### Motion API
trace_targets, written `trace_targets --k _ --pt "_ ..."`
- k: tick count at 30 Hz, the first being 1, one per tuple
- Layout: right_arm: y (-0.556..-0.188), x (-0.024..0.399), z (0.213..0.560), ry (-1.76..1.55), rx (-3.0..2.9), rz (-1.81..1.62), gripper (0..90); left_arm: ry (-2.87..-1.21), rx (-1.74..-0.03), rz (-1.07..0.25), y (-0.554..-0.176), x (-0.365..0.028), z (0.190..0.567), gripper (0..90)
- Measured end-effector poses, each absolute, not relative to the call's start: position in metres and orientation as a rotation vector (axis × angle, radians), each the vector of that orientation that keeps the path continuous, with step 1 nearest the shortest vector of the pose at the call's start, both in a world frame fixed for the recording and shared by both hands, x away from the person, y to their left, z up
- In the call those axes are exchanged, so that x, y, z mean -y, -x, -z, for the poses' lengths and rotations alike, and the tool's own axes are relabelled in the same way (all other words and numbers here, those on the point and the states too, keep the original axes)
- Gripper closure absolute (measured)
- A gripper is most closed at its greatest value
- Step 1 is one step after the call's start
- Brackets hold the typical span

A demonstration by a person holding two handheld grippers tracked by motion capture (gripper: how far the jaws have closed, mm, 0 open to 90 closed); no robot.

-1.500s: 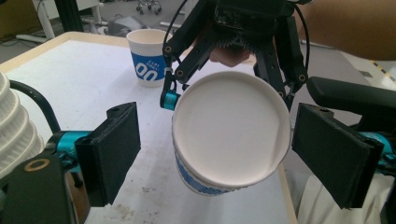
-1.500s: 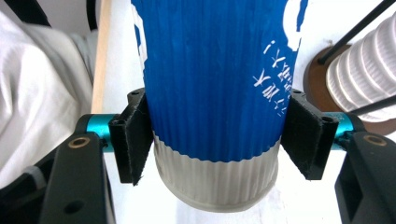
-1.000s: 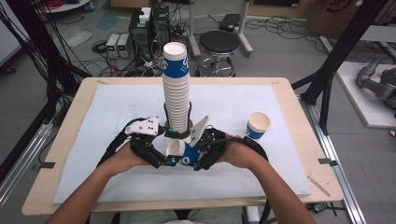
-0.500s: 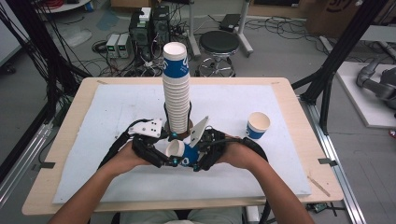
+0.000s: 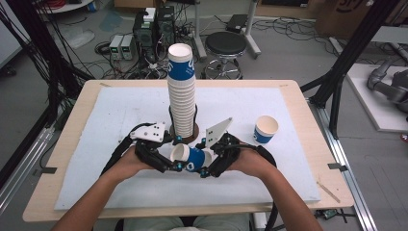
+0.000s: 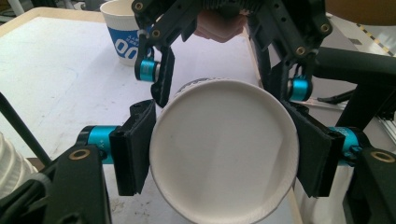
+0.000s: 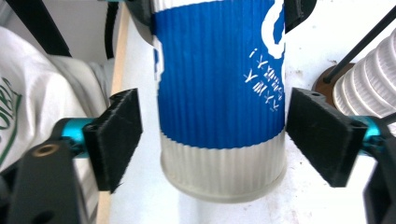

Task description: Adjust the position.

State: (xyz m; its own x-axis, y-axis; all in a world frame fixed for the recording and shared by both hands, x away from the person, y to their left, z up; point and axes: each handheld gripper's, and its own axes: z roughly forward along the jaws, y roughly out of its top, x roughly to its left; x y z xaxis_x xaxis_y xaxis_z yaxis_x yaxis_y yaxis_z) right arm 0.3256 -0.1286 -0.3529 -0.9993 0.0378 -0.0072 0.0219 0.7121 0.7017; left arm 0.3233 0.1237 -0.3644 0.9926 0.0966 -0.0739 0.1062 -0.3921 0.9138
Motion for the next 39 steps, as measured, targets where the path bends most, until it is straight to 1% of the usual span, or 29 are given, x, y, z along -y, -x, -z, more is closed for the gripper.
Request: trace_targets --k 5,18,24,29,39 --pt "-0.324 0.14 0.353 -0.097 -2.825 -1.305 15.3 -1.933 -0.148 0.009 -0.324 -0.128 0.365 30.9" --pt "-0.318 0.174 0.36 -0.248 -2.606 -1.632 14.1 -1.789 -0.132 0.005 -0.322 -0.142 0.374 30.9" --pt "-0.314 0.176 0.368 -0.251 -2.574 -1.678 13.9 -1.747 -0.133 0.037 -0.322 -0.144 0.38 30.9" --pt "-0.313 0.177 0.376 -0.261 -2.547 -1.72 13.9 -1.718 -0.128 0.038 -0.321 -0.145 0.382 30.9" --pt "-0.312 0.166 0.389 -0.271 -2.56 -1.767 14.1 -1.669 -0.096 0.053 -0.318 -0.141 0.382 30.9"
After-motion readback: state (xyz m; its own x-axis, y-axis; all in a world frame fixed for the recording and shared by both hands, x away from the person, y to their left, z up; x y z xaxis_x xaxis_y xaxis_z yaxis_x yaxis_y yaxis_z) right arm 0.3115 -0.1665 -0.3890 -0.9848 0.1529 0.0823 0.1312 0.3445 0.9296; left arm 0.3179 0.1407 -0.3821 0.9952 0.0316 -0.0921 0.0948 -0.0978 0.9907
